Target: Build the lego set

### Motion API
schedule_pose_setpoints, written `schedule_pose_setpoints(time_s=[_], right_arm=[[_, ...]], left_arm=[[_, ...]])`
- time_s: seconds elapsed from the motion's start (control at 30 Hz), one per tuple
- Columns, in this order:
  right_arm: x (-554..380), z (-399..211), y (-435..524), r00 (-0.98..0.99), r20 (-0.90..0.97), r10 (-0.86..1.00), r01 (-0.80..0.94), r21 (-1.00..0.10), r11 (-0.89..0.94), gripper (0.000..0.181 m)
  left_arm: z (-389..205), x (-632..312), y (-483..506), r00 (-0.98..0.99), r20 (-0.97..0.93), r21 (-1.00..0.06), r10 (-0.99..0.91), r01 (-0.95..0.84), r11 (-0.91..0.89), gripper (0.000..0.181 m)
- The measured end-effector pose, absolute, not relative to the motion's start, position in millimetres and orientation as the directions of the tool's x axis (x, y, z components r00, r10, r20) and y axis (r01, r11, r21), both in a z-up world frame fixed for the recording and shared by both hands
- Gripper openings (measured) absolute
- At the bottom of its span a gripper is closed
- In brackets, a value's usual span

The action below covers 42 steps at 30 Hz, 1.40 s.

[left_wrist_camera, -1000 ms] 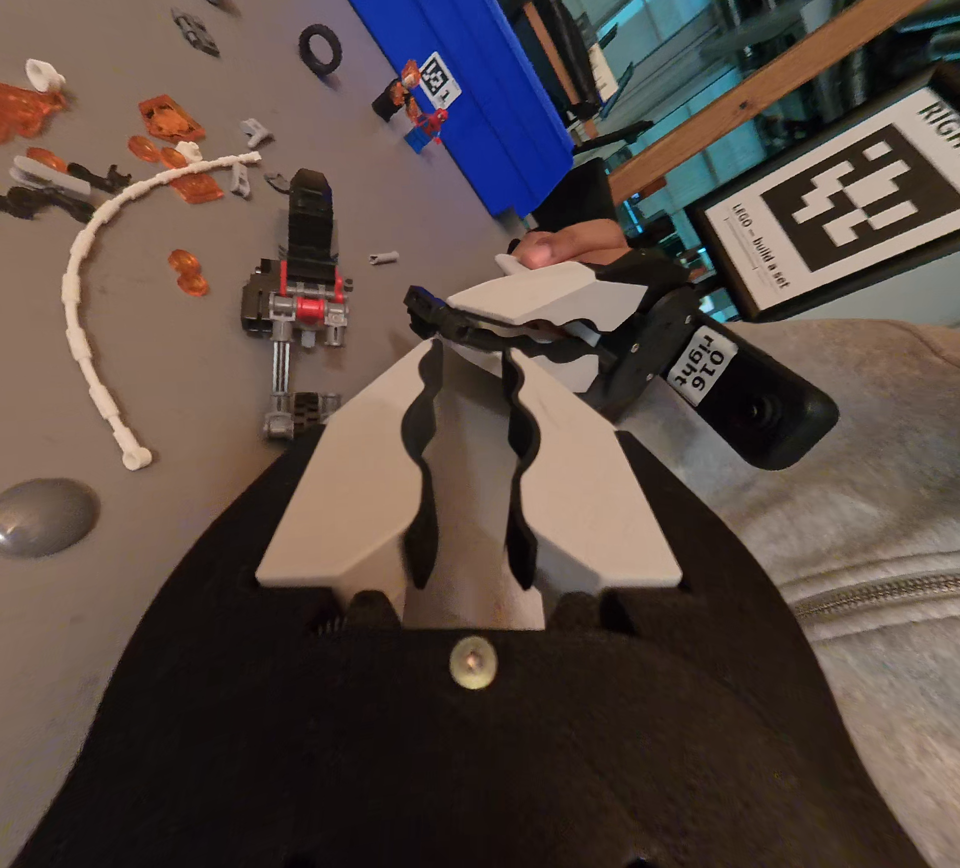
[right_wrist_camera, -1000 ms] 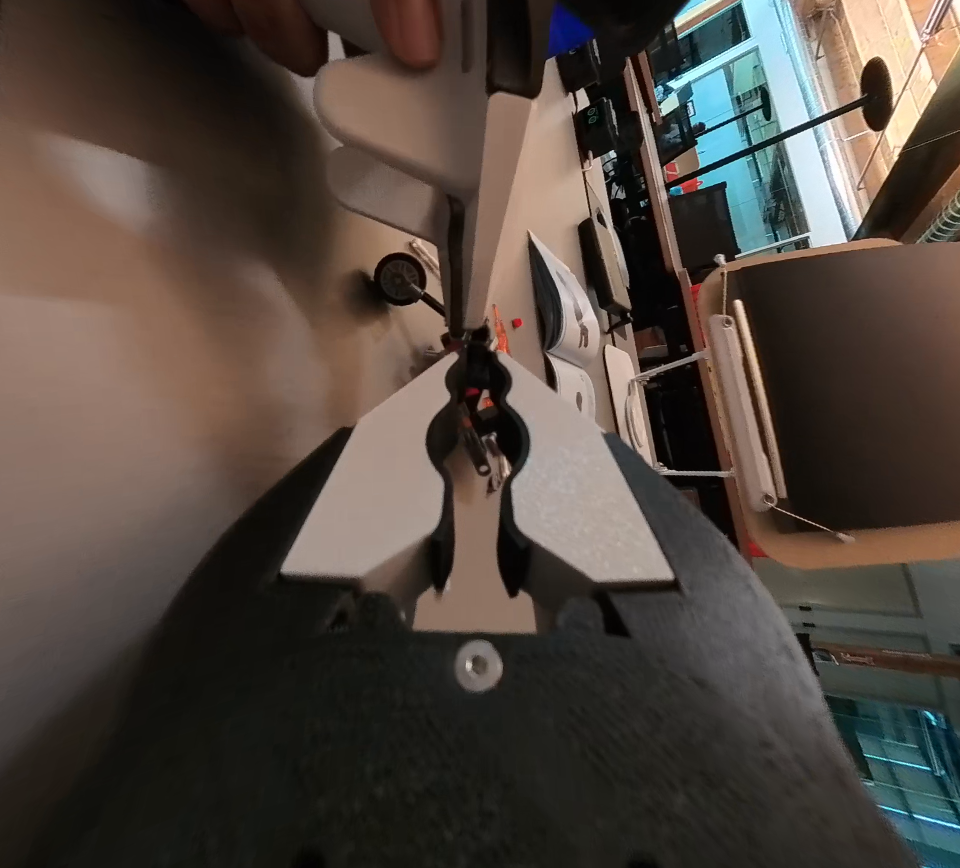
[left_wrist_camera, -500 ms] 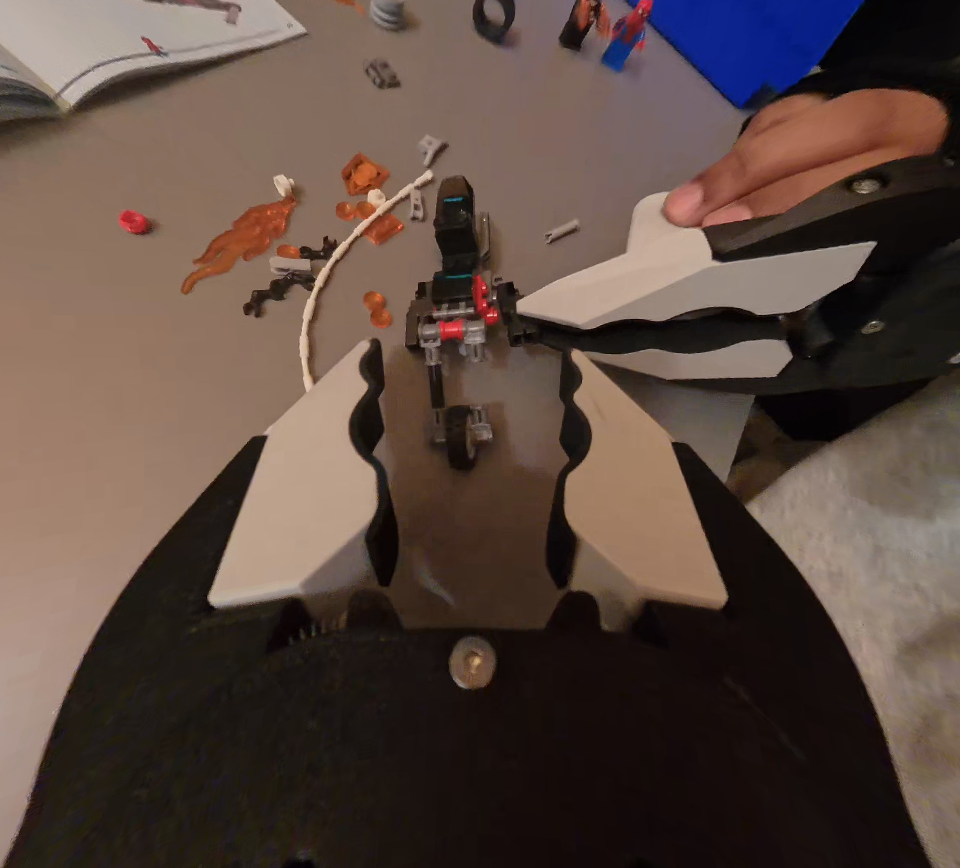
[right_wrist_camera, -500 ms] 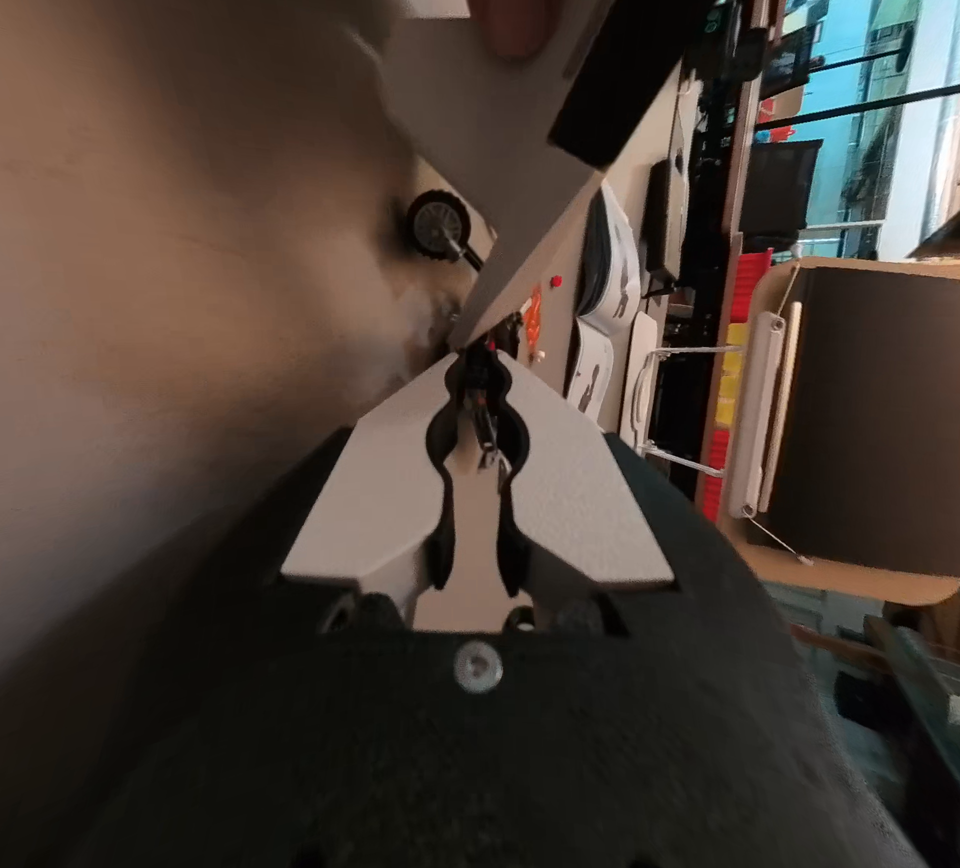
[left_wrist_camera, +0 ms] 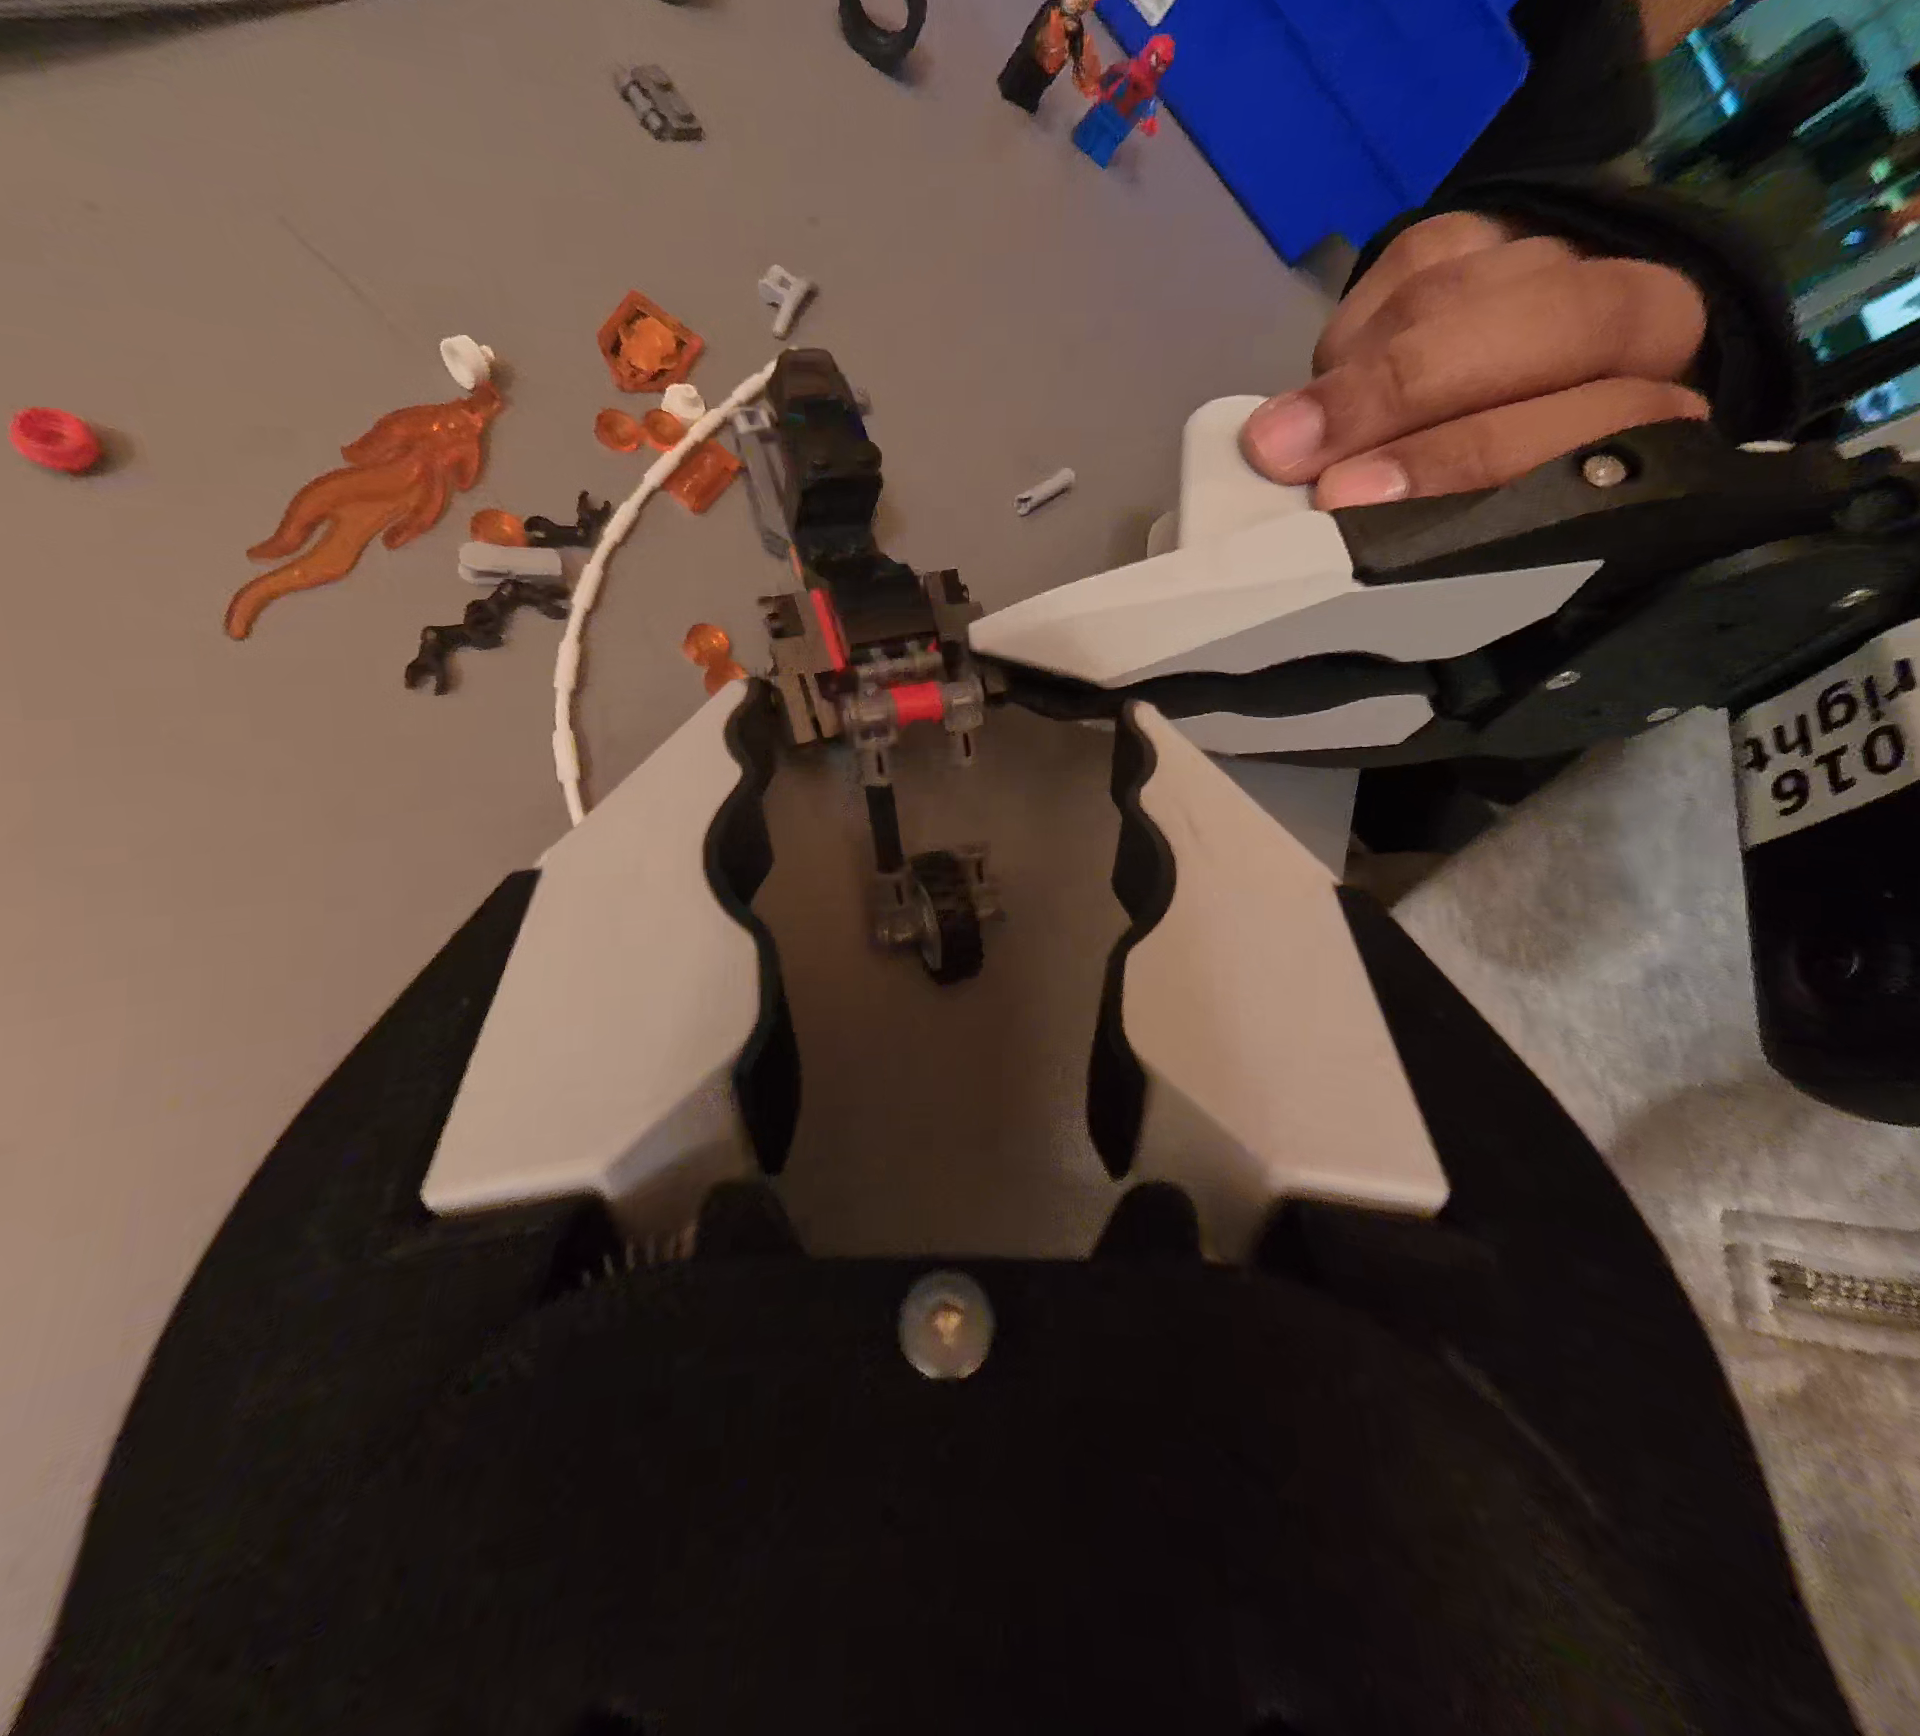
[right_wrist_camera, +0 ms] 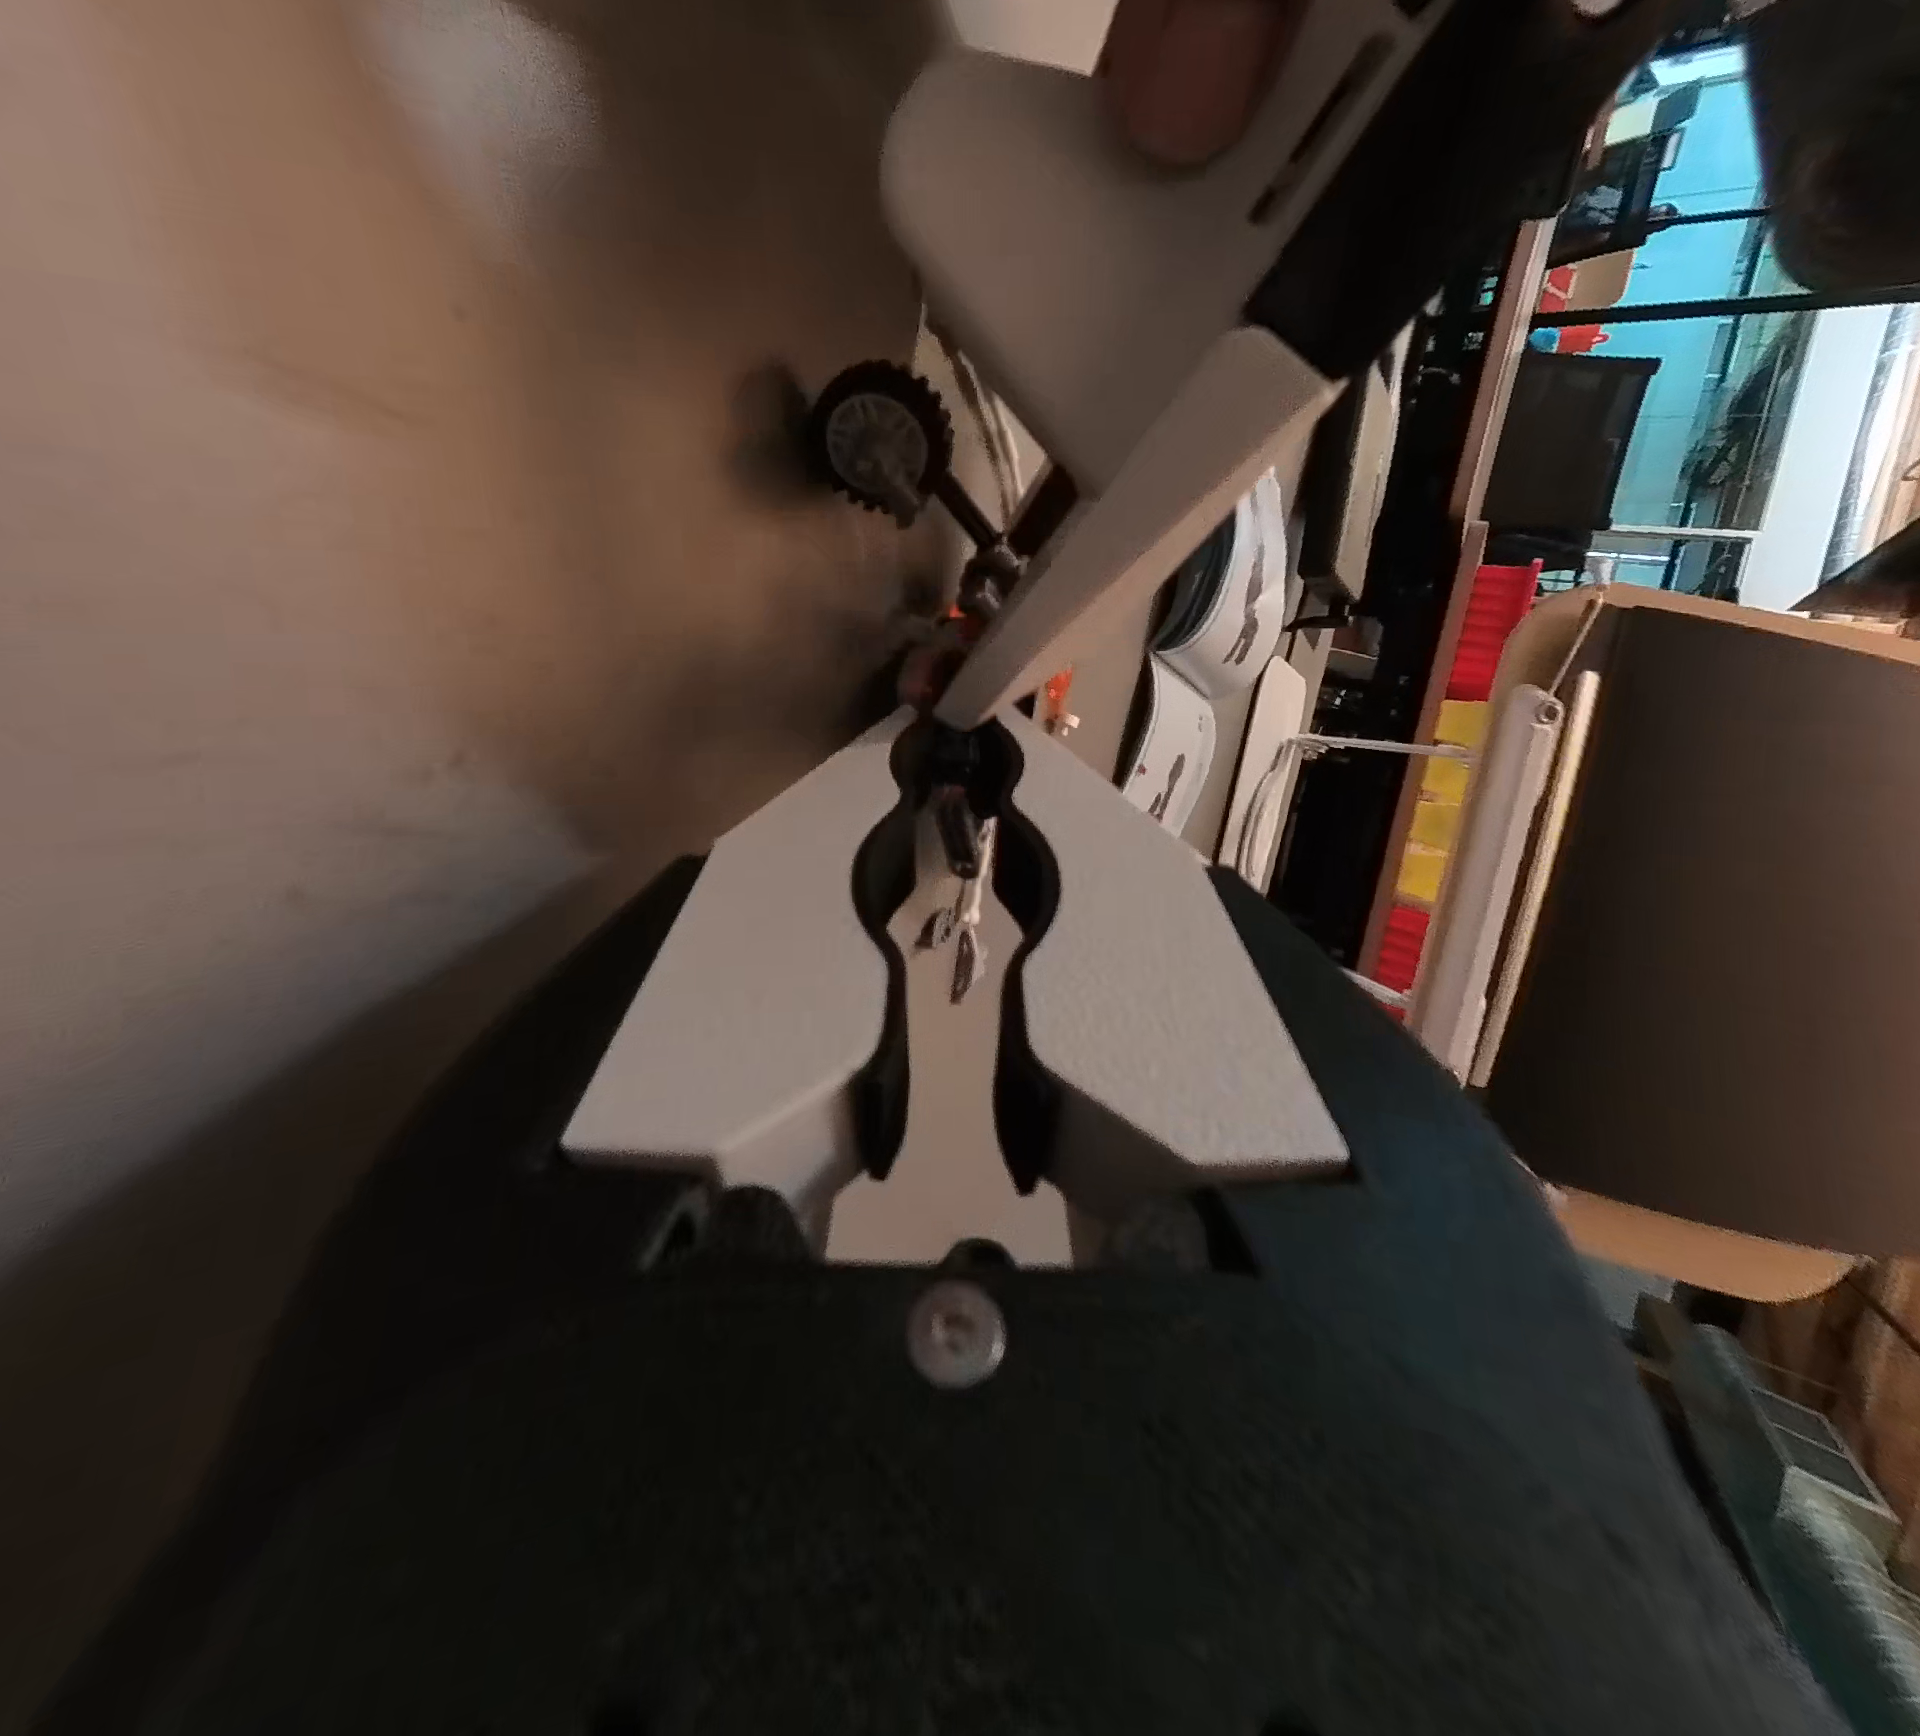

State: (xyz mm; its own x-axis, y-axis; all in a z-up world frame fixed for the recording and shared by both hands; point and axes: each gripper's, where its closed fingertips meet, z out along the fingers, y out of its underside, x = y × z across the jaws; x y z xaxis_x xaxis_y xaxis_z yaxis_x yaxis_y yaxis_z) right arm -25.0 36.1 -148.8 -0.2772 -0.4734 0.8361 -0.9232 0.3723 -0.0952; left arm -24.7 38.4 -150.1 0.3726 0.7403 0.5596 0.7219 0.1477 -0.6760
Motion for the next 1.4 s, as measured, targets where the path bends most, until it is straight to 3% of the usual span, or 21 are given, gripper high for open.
schedule_pose_setpoints(time_s=[0.63, 1.0, 1.4], right_arm=[[-28, -147, 32, -0.145, 0.907, -0.396, -0.98, -0.077, 0.181, 0.005], [-28, -144, 34, -0.178, 0.921, -0.348, -0.983, -0.148, 0.111, 0.005], [-37, -145, 45, -0.12, 0.948, -0.296, -0.99, -0.09, 0.113, 0.005]], left_arm=[[-151, -27, 32, 0.397, 0.566, -0.672, 0.723, 0.73, 0.125, 0.056], [-153, -31, 35, 0.437, 0.526, -0.686, 0.729, 0.725, 0.061, 0.058], [-151, -26, 44, 0.507, 0.53, -0.695, 0.68, 0.719, 0.006, 0.055]])
